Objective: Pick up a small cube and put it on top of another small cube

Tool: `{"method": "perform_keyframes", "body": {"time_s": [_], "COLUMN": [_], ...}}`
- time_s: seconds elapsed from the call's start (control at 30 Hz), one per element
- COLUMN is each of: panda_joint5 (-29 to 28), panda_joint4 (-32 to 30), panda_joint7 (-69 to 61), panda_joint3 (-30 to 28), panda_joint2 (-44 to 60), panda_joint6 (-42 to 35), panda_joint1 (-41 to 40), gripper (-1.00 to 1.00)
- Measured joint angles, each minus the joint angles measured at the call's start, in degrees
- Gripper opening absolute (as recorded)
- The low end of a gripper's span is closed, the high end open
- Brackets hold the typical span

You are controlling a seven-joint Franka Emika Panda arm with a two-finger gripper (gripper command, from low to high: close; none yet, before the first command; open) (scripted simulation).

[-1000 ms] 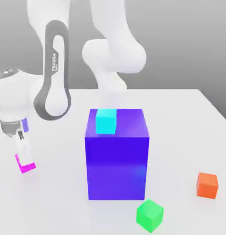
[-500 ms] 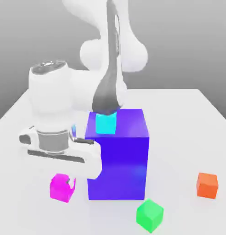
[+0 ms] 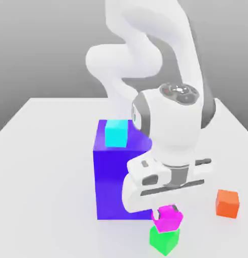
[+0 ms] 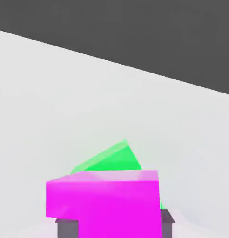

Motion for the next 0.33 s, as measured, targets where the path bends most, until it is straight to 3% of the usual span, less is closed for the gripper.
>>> {"method": "perform_keyframes", "body": {"time_s": [0.2,0.33], "panda_joint5": [0.01,3.91], "panda_joint4": [0.0,-0.45], "panda_joint7": [-0.03,-2.85], "panda_joint3": [0.11,1.35], "panda_joint2": [-0.11,-7.26], "panda_joint6": [-0.12,-6.62], "panda_joint1": [-0.12,-0.64], "gripper": [1.0,1.0]}}
